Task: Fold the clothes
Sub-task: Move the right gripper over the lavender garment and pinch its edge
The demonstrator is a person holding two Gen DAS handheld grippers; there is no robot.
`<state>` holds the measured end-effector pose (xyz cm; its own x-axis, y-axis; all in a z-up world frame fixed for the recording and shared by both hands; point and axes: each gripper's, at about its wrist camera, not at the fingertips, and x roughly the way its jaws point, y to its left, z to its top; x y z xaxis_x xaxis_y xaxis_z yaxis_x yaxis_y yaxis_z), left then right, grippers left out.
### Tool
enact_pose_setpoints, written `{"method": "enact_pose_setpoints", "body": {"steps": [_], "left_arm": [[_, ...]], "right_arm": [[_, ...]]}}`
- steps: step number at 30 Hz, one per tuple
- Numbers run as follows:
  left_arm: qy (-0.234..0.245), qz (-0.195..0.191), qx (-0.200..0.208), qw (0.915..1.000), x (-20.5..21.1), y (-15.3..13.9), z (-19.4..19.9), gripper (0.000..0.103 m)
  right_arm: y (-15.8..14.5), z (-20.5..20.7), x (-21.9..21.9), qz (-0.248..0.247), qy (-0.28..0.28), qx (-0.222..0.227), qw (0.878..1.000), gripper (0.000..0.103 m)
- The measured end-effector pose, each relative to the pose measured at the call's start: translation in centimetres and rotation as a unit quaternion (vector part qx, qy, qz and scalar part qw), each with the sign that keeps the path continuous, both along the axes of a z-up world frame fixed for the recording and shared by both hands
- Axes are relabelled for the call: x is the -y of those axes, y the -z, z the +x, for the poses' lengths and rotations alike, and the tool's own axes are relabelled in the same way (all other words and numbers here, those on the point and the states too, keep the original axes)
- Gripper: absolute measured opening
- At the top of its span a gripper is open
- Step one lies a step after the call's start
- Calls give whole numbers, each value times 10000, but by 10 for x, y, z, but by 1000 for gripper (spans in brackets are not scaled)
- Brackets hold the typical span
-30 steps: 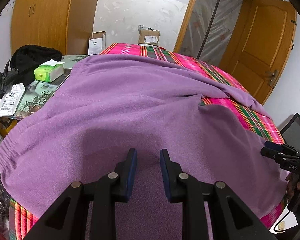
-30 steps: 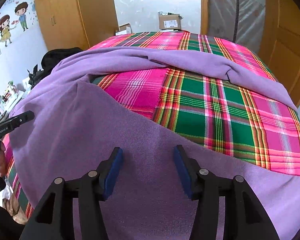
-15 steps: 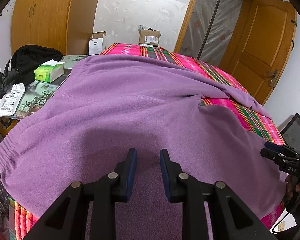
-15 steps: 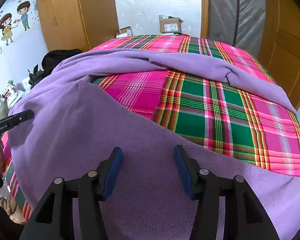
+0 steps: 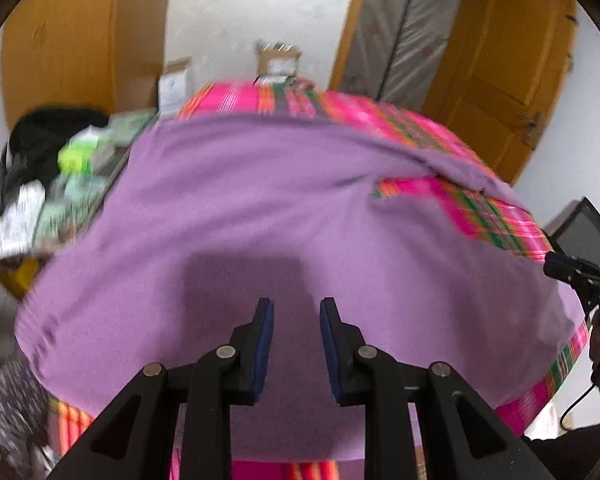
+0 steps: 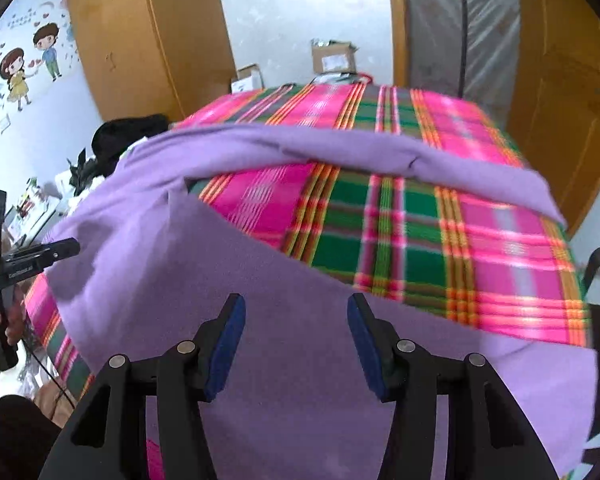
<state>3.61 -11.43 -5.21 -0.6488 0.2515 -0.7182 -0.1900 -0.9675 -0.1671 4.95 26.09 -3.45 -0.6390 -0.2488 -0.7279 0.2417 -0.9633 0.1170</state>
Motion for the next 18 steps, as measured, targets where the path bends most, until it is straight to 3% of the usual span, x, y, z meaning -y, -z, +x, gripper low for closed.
{"method": "enact_pose_setpoints", "body": {"steps": [10, 14, 18], "left_arm": [[234, 206, -703, 9970, 4, -56, -60, 24], [-86, -27, -547, 9985, 54, -65, -94, 25], [-564, -127, -221, 9981, 103, -59, -133, 26]], "right_arm": [[1, -53, 68, -315, -806, 42, 9962, 55], [-2, -59, 69, -127, -1005, -14, 9949, 55], [-16, -78, 50, 77, -860, -171, 9961, 55]]}}
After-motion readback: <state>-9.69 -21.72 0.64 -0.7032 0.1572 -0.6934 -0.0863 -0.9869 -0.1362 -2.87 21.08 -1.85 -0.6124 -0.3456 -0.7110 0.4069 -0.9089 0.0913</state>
